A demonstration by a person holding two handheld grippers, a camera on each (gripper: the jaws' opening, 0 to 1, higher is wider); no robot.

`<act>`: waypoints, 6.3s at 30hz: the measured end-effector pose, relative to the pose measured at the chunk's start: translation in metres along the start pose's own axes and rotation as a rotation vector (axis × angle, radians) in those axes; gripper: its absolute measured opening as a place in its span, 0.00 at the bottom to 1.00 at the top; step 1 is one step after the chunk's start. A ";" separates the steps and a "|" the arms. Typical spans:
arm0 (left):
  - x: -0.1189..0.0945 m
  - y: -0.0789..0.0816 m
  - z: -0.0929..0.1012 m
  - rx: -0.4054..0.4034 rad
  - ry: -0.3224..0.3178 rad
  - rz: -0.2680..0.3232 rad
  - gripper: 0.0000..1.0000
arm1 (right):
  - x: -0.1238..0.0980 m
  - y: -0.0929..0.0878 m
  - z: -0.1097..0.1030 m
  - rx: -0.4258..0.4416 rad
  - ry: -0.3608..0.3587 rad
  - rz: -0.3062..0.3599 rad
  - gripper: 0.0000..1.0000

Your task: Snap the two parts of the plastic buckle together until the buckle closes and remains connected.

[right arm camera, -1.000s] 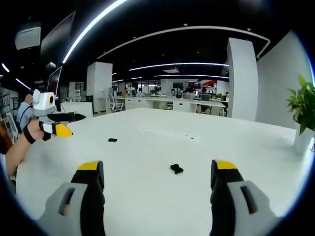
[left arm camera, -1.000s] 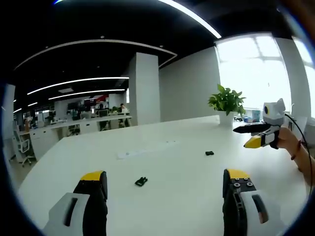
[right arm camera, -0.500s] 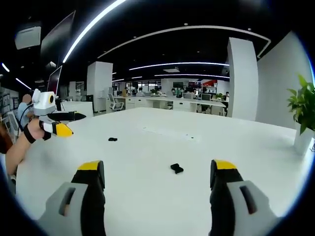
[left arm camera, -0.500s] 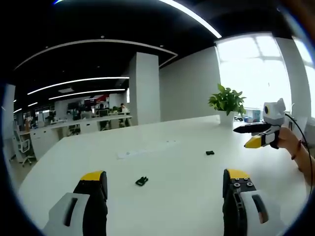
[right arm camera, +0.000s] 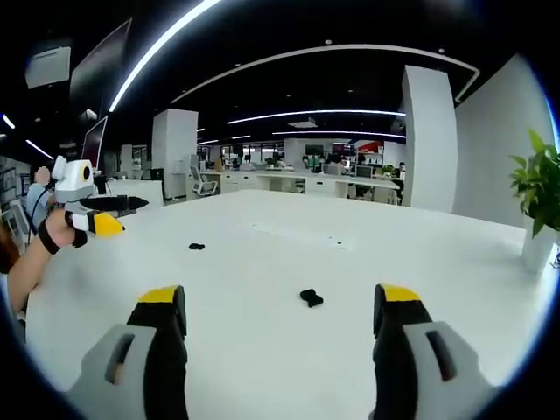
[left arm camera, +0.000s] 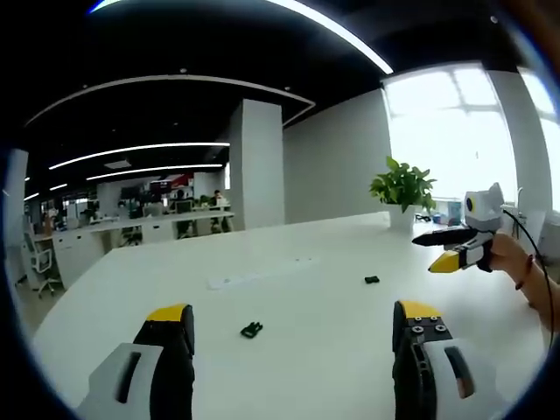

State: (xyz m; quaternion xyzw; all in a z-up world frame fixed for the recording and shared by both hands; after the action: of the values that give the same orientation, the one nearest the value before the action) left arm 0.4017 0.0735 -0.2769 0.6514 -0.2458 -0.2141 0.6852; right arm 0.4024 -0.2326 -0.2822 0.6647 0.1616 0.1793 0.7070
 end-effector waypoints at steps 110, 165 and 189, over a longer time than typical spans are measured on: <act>0.033 0.016 -0.020 -0.008 -0.030 0.020 0.94 | 0.026 0.013 -0.001 0.029 0.059 0.012 0.85; 0.054 0.010 -0.021 -0.022 -0.052 -0.028 0.92 | 0.052 0.017 0.008 0.046 0.061 0.024 0.84; 0.059 0.008 -0.026 -0.026 -0.046 -0.041 0.90 | 0.060 0.018 0.011 0.033 0.064 0.011 0.84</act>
State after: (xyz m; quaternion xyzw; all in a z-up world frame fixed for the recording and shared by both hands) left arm 0.4639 0.0585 -0.2665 0.6424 -0.2454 -0.2460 0.6831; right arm 0.4596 -0.2137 -0.2629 0.6711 0.1834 0.2015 0.6895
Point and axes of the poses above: the point that each gripper's makers call its tool centre point, and the gripper's own axes: x roughly forward along the fingers, z roughly to its right, y roughly out of its top, the point moved 6 cm from there along -x, roughly backward along the fingers, and after that the axes turned 13 degrees about z, right-handed, at the moved point
